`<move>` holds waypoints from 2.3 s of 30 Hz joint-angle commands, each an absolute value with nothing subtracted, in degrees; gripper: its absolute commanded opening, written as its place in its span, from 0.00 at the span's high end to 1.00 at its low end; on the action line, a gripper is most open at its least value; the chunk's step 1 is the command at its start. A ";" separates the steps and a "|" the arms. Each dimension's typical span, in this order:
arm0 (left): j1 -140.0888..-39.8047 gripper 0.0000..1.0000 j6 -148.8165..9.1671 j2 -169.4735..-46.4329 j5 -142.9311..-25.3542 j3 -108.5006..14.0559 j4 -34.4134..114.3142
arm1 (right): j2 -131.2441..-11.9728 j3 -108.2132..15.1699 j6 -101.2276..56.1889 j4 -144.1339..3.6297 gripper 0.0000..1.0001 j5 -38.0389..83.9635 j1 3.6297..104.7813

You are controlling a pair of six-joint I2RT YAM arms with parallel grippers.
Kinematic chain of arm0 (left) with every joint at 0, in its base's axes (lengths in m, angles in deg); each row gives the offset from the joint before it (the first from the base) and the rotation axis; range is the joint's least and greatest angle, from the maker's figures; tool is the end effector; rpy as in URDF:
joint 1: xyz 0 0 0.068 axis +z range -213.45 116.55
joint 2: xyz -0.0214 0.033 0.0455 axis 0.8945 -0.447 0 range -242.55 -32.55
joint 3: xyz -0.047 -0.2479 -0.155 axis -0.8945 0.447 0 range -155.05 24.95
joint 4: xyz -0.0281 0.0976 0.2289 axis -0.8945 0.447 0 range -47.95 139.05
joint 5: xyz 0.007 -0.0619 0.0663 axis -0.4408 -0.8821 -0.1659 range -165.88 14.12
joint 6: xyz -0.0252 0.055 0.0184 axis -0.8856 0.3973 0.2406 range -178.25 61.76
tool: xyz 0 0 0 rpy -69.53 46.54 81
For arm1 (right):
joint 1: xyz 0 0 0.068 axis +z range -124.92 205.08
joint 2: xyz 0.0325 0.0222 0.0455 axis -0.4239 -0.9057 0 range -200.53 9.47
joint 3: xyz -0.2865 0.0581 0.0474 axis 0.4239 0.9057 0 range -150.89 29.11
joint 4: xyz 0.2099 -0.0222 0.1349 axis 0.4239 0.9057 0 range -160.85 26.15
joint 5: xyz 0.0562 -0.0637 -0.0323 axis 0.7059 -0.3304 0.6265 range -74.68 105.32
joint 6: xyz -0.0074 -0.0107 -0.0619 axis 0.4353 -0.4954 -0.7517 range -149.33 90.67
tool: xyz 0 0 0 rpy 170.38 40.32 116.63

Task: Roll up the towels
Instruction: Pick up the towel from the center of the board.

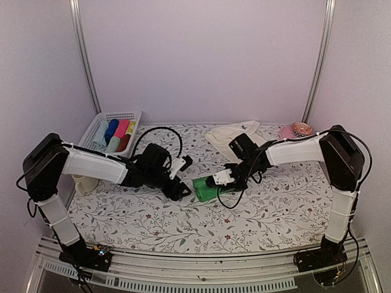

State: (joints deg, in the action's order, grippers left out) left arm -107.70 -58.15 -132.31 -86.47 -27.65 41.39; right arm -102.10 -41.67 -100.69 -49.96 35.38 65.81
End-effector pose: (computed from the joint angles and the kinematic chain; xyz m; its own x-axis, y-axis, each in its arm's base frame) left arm 0.2481 -0.2543 0.1788 -0.5183 0.5072 -0.6886 0.7774 0.6150 -0.1322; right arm 0.2911 0.2727 0.1691 0.4844 -0.7574 -0.4378 -0.8674 -0.3507 -0.3530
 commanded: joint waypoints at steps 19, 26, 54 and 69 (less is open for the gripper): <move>-104.35 0.03 -70.36 -149.06 -113.14 -41.31 35.57 | -95.94 -32.11 -117.00 -38.61 0.80 37.51 66.57; -104.72 0.03 -70.72 -156.10 -118.21 -47.19 40.18 | -94.19 -31.38 -117.33 -39.38 0.80 37.19 66.79; -113.75 0.16 -65.69 -165.16 -122.22 -57.67 58.35 | -98.19 -34.79 -111.37 -40.44 0.79 35.11 66.82; -116.60 0.15 -63.37 -165.70 -124.81 -60.04 61.39 | -101.45 -37.98 -106.55 -41.70 0.79 31.35 66.69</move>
State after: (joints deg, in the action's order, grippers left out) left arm -111.57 -63.79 -161.97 -121.51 -61.09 53.45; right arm -97.62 -38.13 -109.60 -39.73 36.86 66.33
